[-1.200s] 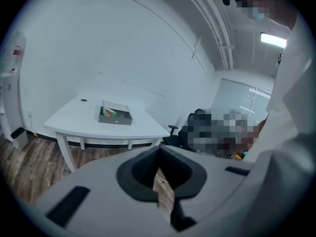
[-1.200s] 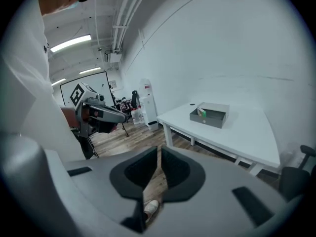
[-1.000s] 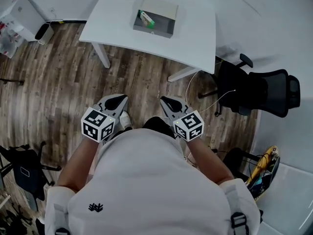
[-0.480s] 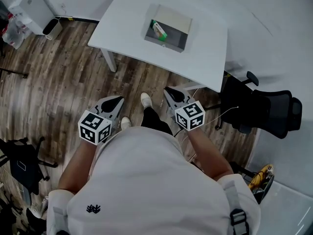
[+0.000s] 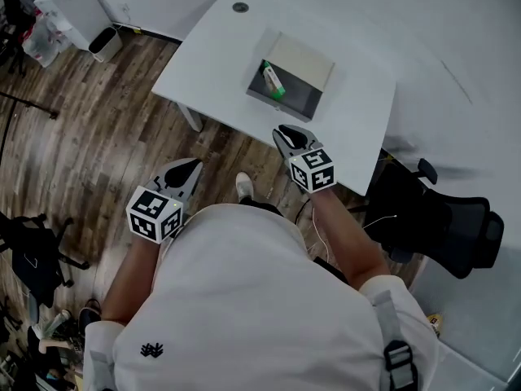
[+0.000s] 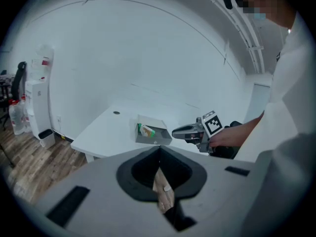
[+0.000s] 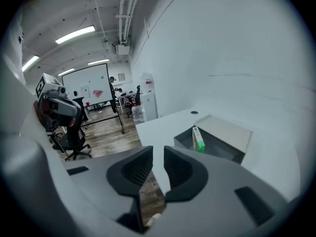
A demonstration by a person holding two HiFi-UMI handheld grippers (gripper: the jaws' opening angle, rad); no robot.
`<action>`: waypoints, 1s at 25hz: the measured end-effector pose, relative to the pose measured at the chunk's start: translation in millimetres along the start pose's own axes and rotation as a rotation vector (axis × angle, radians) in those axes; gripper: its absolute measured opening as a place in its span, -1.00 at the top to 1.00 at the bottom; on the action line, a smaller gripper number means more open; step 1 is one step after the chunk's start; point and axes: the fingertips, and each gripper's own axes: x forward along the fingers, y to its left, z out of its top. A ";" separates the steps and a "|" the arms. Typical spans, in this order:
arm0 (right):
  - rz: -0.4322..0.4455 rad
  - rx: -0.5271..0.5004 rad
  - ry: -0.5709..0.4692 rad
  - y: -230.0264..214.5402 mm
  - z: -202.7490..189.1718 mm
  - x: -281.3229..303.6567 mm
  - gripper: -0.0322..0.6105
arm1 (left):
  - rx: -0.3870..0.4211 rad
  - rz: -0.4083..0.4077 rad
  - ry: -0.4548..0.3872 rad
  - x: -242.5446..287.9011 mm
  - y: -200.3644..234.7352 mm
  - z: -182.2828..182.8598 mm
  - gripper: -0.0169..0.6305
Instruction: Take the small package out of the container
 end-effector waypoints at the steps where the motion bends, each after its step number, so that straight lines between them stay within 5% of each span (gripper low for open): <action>1: 0.002 -0.007 0.007 -9.4 1.3 7.3 0.68 | -0.003 0.014 -0.002 4.0 2.0 3.5 0.92; 11: 0.001 -0.016 0.062 -87.4 7.7 78.0 0.52 | -0.057 0.164 -0.011 20.9 23.1 20.2 0.92; 25: 0.003 -0.023 0.175 -126.4 -5.4 152.3 0.32 | -0.113 0.303 0.005 17.1 44.7 21.0 0.92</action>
